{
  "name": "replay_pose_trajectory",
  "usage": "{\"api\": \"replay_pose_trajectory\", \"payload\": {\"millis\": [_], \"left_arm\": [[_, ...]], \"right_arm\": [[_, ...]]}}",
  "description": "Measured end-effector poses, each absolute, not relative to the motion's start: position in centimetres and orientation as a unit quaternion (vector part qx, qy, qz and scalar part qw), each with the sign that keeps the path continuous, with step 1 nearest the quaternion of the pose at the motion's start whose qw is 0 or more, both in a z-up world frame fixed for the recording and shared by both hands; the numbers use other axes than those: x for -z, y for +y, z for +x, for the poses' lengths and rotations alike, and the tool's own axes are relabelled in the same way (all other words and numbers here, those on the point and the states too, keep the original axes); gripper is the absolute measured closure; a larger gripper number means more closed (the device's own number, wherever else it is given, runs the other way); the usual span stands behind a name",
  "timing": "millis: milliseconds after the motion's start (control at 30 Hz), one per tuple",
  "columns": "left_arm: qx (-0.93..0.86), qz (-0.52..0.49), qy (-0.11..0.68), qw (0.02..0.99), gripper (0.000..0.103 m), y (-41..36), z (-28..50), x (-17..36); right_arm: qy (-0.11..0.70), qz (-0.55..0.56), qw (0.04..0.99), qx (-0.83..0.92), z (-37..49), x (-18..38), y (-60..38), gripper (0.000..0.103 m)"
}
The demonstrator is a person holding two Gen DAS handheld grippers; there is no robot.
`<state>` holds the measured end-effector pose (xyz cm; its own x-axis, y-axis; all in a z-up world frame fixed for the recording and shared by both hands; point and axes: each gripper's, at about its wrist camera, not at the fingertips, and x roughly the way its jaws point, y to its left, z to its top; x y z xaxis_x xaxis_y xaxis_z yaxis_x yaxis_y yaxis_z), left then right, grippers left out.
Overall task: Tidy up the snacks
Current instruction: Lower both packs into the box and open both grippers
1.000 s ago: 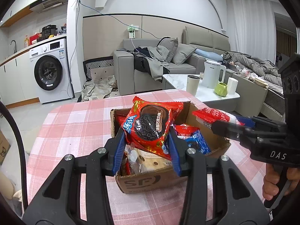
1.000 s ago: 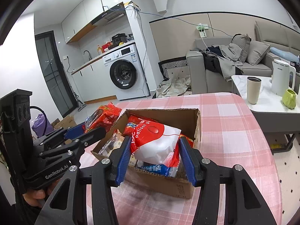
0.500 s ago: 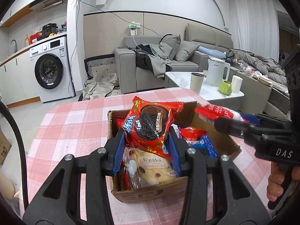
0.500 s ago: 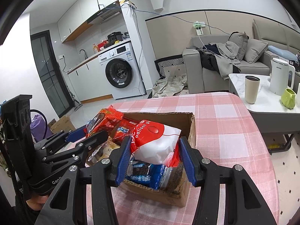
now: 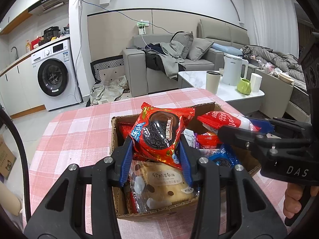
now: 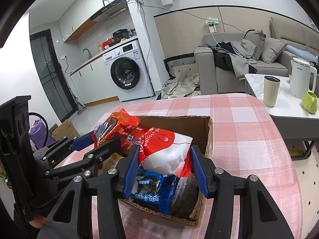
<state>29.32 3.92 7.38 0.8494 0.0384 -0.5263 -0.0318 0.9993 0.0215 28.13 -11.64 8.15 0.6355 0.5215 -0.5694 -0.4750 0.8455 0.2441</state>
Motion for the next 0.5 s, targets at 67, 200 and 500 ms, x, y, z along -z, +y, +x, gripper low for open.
{"api": "replay_pose_trajectory", "payload": {"millis": [67, 200, 500], "left_arm": [[-0.020, 0.004, 0.276, 0.961, 0.063, 3.9, 29.7, -7.1], [-0.021, 0.008, 0.281, 0.959, 0.063, 3.9, 30.3, -6.7], [-0.024, 0.012, 0.292, 0.956, 0.063, 3.9, 32.0, -5.9]], "right_arm": [[0.330, 0.035, 0.902, -0.276, 28.4, -8.0, -11.5, 0.051], [0.337, 0.027, 0.900, -0.274, 28.8, -7.7, -11.0, 0.051], [0.347, 0.021, 0.898, -0.269, 30.0, -6.7, -10.4, 0.051]]}}
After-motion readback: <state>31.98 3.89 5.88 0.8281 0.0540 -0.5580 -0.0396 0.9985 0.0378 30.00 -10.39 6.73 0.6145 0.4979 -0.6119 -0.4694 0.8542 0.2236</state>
